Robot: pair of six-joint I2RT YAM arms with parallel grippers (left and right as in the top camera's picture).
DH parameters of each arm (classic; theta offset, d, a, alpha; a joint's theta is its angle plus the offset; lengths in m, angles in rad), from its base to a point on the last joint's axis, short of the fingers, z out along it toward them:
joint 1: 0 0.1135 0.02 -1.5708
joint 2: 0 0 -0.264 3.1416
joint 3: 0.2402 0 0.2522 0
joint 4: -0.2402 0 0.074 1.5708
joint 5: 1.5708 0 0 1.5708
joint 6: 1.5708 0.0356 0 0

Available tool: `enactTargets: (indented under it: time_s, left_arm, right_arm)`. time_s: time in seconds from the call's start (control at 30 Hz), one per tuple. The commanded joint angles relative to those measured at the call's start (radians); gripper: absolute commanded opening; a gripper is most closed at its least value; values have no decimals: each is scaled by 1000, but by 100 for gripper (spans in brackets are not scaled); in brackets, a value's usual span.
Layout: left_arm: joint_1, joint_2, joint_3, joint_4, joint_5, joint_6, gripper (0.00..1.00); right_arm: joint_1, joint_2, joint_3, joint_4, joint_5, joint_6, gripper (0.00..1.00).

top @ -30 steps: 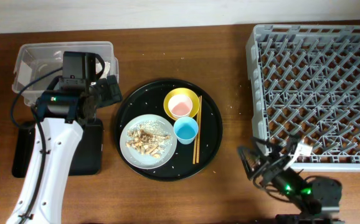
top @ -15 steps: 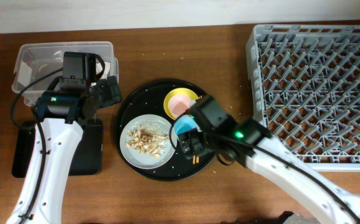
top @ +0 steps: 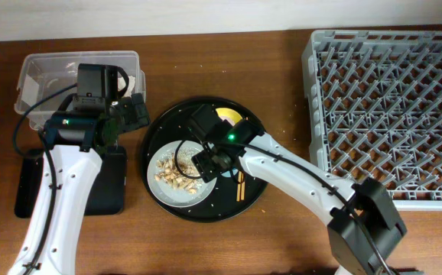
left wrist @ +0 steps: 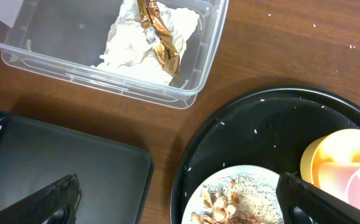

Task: Sort waste into correct bins and load items into the dishwasher rack
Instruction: 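Reach the right gripper to the blue cup and grasp it, then carry the blue cup to the dishwasher rack and place it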

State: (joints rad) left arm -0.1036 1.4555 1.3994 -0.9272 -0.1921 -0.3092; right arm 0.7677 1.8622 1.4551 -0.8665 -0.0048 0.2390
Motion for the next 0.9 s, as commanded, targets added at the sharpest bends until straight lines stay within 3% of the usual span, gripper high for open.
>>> enactTargets:
  time_s: [0.0, 0.03, 0.17, 0.23, 0.27, 0.37, 0.57, 0.67, 0.73, 0.87]
  left_arm:
    - [3, -11, -2, 2, -7, 11, 99]
    - [3, -11, -2, 2, -7, 11, 99]
    - [3, -11, -2, 2, -7, 11, 99]
    - [3, -11, -2, 1, -7, 11, 99]
    - [3, -11, -2, 1, -7, 11, 99]
    - [3, -11, -2, 2, -7, 11, 99]
    - [3, -11, -2, 2, -7, 11, 99]
    - [3, -11, -2, 2, -7, 11, 99]
    - [3, -11, -2, 2, -7, 11, 99]
    - [3, -11, -2, 2, -7, 11, 99]
  right_arm:
    - [6, 53, 14, 2, -10, 9, 68]
    - [6, 64, 14, -2, -8, 31, 65]
    - [6, 65, 14, -1, -2, 36, 31]
    - [6, 65, 14, -1, -2, 36, 21]
    - [5, 65, 15, -6, -2, 44, 7]
    - [4, 55, 35, -40, -2, 50, 4]
    - [-73, -43, 382, -389, 95, 50, 4]
    - [-237, -200, 417, -433, 94, 50, 4]
    - [-425, -321, 417, -466, 33, 50, 4]
    - [-756, -399, 417, -519, -32, 6, 4]
